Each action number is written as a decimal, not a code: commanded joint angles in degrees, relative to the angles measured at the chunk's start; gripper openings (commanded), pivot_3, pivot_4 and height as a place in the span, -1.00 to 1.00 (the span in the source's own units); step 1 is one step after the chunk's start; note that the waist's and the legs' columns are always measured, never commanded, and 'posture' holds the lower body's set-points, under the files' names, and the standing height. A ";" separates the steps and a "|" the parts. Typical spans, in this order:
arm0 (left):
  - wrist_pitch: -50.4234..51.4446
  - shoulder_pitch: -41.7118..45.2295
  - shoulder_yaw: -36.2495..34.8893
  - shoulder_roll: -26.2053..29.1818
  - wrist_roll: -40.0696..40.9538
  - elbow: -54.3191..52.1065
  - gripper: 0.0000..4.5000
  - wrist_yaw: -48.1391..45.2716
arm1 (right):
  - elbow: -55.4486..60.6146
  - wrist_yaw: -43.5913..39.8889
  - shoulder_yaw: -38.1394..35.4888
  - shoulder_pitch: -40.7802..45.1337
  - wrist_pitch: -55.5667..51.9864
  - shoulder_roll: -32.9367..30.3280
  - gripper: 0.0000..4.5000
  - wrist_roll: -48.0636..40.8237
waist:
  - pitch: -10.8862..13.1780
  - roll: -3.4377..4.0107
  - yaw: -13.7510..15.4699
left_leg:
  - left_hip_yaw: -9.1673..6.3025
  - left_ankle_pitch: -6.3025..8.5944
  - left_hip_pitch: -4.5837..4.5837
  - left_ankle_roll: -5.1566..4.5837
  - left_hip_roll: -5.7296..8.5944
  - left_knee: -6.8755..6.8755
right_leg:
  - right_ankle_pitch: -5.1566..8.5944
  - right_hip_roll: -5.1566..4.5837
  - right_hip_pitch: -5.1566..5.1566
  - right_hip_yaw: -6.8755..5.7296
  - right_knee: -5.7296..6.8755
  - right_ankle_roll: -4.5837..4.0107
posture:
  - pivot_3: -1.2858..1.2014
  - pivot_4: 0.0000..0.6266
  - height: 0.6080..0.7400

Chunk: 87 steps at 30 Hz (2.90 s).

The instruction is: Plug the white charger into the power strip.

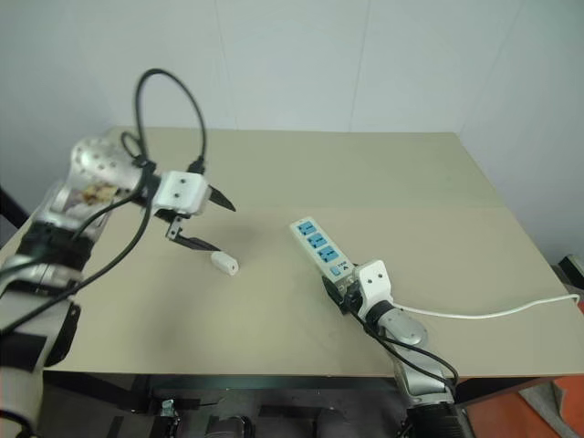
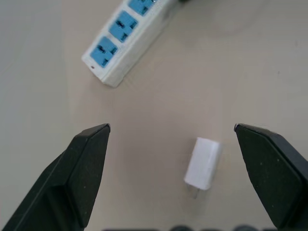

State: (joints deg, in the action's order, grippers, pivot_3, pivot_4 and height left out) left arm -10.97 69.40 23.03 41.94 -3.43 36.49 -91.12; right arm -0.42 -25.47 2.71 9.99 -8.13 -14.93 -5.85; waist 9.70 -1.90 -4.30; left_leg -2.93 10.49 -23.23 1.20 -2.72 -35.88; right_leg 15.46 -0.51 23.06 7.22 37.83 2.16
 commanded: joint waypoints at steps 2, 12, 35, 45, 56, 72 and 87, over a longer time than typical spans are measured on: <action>-5.01 8.97 11.58 -2.96 -1.97 9.57 1.00 -1.38 | -0.91 -1.15 0.80 -0.41 -2.47 -0.60 0.53 -0.20 | 0.00 0.00 -0.27 | 0.01 0.03 -0.01 -0.05 -0.01 0.01 | 0.00 0.01 0.04 0.05 0.00 0.00 | 0.03 -0.52 1.00; -14.19 12.82 26.38 -12.33 -5.88 21.31 1.00 -1.38 | 0.80 -0.45 1.26 -1.56 -5.52 -1.27 0.53 0.01 | 0.01 -0.01 0.10 | -0.01 0.04 -0.09 -0.06 0.00 -0.02 | 0.02 0.02 0.07 0.05 0.02 0.01 | 0.03 -0.52 1.00; -15.11 11.21 24.49 -18.97 -28.70 27.48 1.00 6.37 | 1.56 0.31 2.25 -1.98 -6.61 -0.62 0.53 0.70 | 0.01 -0.02 0.16 | -0.03 0.04 -0.07 -0.07 0.01 -0.03 | 0.02 0.03 0.05 0.05 0.04 0.02 | 0.03 -0.52 1.00; -14.34 9.28 23.69 -19.44 -31.62 26.66 1.00 6.93 | 1.16 0.40 2.46 -1.83 -6.33 -0.41 0.53 1.26 | 0.01 -0.02 0.12 | -0.03 0.04 -0.05 -0.07 0.01 -0.02 | 0.02 0.03 0.04 0.05 0.06 0.02 | 0.03 -0.52 1.00; -13.80 7.97 22.75 -20.14 -33.51 26.84 0.30 7.56 | 0.74 0.07 2.41 -1.69 -6.33 -0.71 0.53 1.51 | 0.00 -0.03 0.12 | -0.04 0.04 0.01 -0.07 0.02 -0.04 | 0.02 0.03 -0.02 0.05 0.12 0.02 | 0.03 -0.52 1.00; -11.94 10.07 8.85 -18.01 -21.58 23.66 -0.55 7.22 | 0.68 -2.10 2.76 -1.32 -3.78 -2.05 0.53 1.53 | 0.00 -0.03 0.15 | -0.05 0.04 -0.01 -0.07 0.02 -0.05 | 0.02 0.03 0.01 0.05 0.16 0.02 | 0.03 -0.52 1.00; 17.82 -1.94 -26.26 -17.86 17.58 12.25 -0.55 5.56 | -14.39 -32.49 8.38 19.08 5.28 -7.17 0.53 -4.53 | 0.00 0.04 -1.58 | -0.12 0.03 0.13 -0.07 0.00 -0.09 | 0.00 0.06 -0.05 -0.01 0.28 0.03 | 0.03 -0.52 1.00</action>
State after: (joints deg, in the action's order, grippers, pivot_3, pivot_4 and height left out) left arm 2.08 66.93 -1.46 23.23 11.03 52.11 -84.67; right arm -14.72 -52.72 9.87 26.82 -6.02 -22.62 -8.21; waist 9.70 -1.86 -5.88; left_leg -3.06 10.52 -23.18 1.13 -2.72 -35.99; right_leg 15.45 -0.45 23.05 7.21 38.10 2.18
